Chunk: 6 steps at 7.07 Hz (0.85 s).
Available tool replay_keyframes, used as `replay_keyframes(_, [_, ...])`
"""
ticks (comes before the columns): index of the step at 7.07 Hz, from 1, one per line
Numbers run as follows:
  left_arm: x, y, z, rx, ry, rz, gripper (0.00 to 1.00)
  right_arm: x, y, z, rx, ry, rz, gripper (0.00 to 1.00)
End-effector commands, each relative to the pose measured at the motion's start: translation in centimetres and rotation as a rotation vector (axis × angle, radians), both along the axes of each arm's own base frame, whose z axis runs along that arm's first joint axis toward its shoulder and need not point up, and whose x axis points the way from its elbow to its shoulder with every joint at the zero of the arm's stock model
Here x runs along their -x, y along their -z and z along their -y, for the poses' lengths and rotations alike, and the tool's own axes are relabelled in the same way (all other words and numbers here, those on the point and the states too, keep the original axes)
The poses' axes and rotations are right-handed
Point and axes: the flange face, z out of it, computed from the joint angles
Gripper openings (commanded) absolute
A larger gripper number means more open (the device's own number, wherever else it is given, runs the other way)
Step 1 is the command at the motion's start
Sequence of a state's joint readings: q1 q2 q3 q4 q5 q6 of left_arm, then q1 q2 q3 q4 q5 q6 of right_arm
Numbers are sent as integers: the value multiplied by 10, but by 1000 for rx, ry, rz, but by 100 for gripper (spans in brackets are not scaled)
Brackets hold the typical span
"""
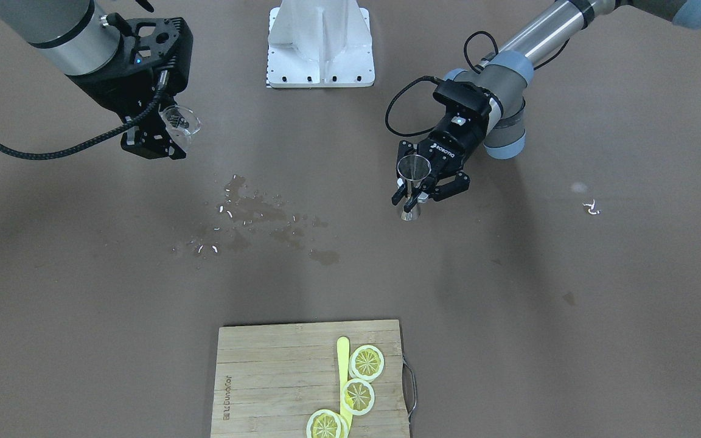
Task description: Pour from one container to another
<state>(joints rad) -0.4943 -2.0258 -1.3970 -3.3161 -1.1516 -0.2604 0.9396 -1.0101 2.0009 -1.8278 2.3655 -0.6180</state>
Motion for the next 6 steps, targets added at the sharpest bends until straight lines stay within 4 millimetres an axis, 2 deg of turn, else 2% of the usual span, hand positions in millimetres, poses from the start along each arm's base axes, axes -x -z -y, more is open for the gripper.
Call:
replay_keyframes(1, [2, 3, -1, 4, -4, -12, 0, -22, -12, 2, 63, -9, 86, 0])
replay_keyframes(4, [-2, -3, 2, 67, -33, -50, 0, -40, -37, 1, 117, 2, 174, 0])
replay_keyframes(6, [3, -15, 5, 111, -47, -78, 0, -39, -51, 13, 142, -4, 208, 0])
